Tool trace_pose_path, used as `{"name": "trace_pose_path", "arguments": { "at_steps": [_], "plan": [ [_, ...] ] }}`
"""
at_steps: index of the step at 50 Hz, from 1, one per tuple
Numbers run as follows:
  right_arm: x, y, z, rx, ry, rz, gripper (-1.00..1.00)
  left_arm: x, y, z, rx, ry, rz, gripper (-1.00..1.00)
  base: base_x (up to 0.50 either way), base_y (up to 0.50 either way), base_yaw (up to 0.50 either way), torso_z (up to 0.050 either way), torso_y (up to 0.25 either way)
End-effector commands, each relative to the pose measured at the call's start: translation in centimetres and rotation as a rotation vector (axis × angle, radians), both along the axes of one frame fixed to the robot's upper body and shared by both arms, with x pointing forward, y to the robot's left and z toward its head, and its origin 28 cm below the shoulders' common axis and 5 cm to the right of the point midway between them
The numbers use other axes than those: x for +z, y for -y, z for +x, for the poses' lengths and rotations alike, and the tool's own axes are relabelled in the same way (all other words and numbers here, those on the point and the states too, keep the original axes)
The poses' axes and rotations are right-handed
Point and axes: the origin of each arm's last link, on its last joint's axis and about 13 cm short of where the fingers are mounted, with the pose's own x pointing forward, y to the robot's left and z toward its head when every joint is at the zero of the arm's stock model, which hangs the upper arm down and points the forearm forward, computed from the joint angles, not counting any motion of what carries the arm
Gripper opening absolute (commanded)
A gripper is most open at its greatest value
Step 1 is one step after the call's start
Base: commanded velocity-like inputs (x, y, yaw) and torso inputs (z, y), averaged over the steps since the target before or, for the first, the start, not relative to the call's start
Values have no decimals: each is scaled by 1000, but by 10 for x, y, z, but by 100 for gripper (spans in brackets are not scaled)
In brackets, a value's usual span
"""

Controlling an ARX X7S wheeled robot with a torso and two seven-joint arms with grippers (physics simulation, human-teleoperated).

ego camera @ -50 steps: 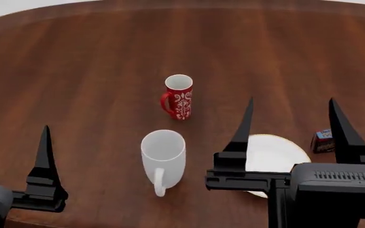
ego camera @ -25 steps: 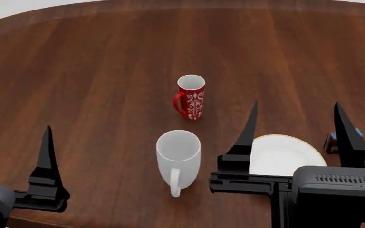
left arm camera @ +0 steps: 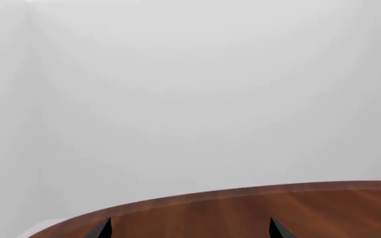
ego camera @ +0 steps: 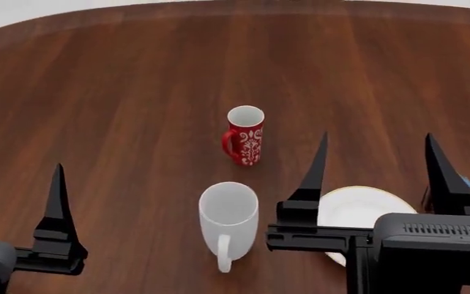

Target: Put the white mug on the plate.

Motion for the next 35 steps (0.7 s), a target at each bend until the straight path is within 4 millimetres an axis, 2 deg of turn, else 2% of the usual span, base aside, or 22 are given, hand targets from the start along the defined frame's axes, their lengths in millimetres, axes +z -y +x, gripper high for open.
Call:
{"name": "trace_pose_path", "arguments": {
  "at_steps": [1, 25, 35],
  "plan": [
    [0, -1, 1, 7, -1, 3, 100, 0, 0, 0, 2, -1, -1, 100, 258, 0, 0, 0, 0],
    [-2, -1, -3, 5, -3, 7, 100, 0, 0, -2, 2, 3, 1, 100, 258, 0, 0, 0, 0],
    [-2, -1, -5, 6, 1, 5, 100, 1, -2, -5, -8, 30, -24, 100, 56, 0, 0, 0, 0]
  ]
}}
